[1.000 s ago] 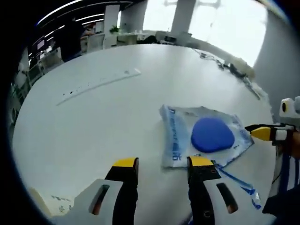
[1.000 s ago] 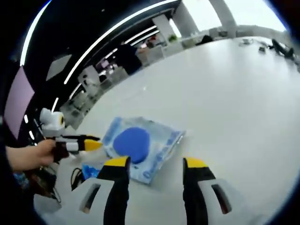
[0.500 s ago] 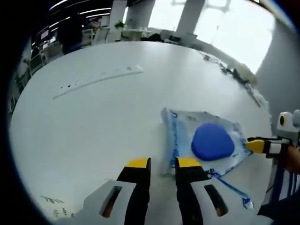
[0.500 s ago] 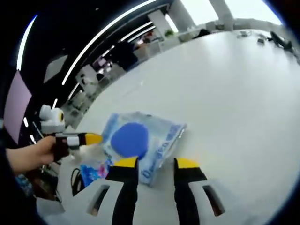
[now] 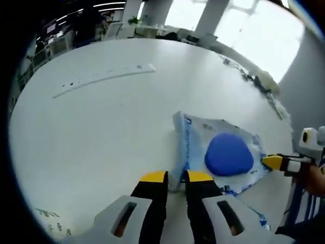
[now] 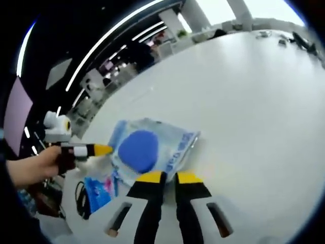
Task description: Arrange the tabletop items into an orderly group along one side of the table until the central work area is clear of visible clutter.
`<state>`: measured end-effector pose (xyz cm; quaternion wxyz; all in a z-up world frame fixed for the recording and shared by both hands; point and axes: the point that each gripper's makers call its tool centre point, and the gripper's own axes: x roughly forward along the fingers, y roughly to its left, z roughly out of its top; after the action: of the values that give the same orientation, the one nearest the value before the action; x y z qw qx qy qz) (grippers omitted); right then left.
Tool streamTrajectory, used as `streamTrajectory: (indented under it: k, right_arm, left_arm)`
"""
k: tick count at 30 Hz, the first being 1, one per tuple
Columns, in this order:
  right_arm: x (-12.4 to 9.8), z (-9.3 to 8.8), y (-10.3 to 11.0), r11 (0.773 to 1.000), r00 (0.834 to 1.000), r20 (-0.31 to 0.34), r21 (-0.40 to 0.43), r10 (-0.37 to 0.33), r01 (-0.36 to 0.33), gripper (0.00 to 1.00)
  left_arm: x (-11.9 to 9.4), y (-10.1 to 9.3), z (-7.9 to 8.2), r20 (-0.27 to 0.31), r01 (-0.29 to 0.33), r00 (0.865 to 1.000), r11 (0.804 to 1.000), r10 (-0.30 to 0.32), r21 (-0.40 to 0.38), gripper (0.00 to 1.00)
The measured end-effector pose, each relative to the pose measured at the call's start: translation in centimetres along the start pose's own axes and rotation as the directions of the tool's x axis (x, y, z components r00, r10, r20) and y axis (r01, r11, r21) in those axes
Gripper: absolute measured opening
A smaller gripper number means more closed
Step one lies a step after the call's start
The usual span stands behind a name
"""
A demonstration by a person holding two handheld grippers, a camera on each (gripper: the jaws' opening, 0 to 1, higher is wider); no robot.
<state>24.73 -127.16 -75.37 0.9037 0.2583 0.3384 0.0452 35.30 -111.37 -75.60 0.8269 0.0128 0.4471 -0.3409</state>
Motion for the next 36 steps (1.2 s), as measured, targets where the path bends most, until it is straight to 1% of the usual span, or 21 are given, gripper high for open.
streamTrajectory:
  k: [1,4,5,6,9,10,12,15,16,18,21,25,27,31,33,36]
  right_arm:
    - [0.0,0.0,0.1,1.000,1.000,-0.001,0.006,0.000,0.000,0.04]
    - [0.0,0.0,0.3,1.000,1.000,0.000,0.014,0.011,-0.011,0.02]
    - [0.0,0.1,0.7,0.999,1.000,-0.005,0.016,0.031,-0.031,0.02]
    - [0.0,0.3,0.8,0.999,0.999,-0.003,0.011,0.033,-0.032,0.01]
    - [-0.3,0.9,1.0,0.999,1.000,0.007,-0.025,0.029,-0.028,0.00]
    - [-0.4,1.2,1.0,0.999,0.999,0.012,-0.025,0.031,-0.031,0.00]
    - [-0.2,1.7,1.1,0.999,0.999,0.017,-0.021,0.042,-0.042,0.00]
    - [0.1,1.8,1.8,0.997,0.998,0.008,-0.041,0.064,-0.063,0.00]
    - [0.1,1.9,2.0,0.997,0.998,0.007,-0.048,0.068,-0.067,0.00]
    - [0.3,2.0,2.3,0.994,0.998,0.006,-0.080,0.070,-0.069,0.00]
    - [0.5,2.1,3.2,0.990,0.996,0.002,-0.108,0.086,-0.085,0.00]
    - [0.9,2.2,4.4,0.986,0.994,-0.005,-0.128,0.108,-0.108,0.00]
    - [1.0,2.3,4.8,0.982,0.994,-0.010,-0.151,0.112,-0.112,0.00]
    - [1.3,2.8,5.5,0.978,0.992,-0.008,-0.163,0.129,-0.129,0.00]
    - [1.4,3.0,5.9,0.976,0.991,-0.007,-0.171,0.136,-0.135,0.00]
    - [1.7,3.0,6.7,0.970,0.988,-0.013,-0.190,0.153,-0.153,0.00]
  left_arm:
    - [0.0,0.0,0.0,-0.001,-0.003,1.000,1.000,0.003,0.004,0.12]
    - [0.0,-0.3,0.0,0.004,-0.002,1.000,1.000,0.002,0.009,0.06]
    - [-0.1,-0.2,0.1,0.018,-0.015,1.000,0.999,0.015,0.034,0.04]
    - [-0.1,-0.2,0.5,0.042,-0.032,0.999,0.998,0.030,0.052,0.03]
    - [-0.7,-0.6,0.3,0.056,-0.049,0.997,0.996,0.045,0.069,0.02]
    - [-0.8,-0.5,0.2,0.057,-0.054,0.997,0.996,0.050,0.070,0.02]
    - [-1.1,-0.1,0.2,0.071,-0.064,0.996,0.998,0.061,0.030,0.01]
    - [-1.9,0.5,0.0,0.088,-0.081,0.993,0.996,0.085,-0.039,0.02]
    - [-2.2,0.6,0.1,0.103,-0.089,0.990,0.994,0.095,-0.061,0.02]
    - [-3.0,0.7,0.0,0.117,-0.097,0.988,0.994,0.103,-0.057,0.01]
    - [-4.1,1.2,0.1,0.137,-0.128,0.982,0.991,0.132,-0.036,0.01]
    - [-5.2,2.3,0.3,0.158,-0.151,0.974,0.986,0.161,-0.075,0.01]
    - [-5.7,2.5,0.3,0.165,-0.160,0.972,0.984,0.170,-0.074,0.01]
    - [-6.7,2.9,0.4,0.183,-0.180,0.964,0.981,0.190,-0.073,0.01]
    - [-7.0,3.2,0.1,0.185,-0.185,0.962,0.978,0.200,-0.093,0.01]
    - [-7.8,3.7,-0.5,0.198,-0.210,0.953,0.971,0.229,-0.116,0.01]
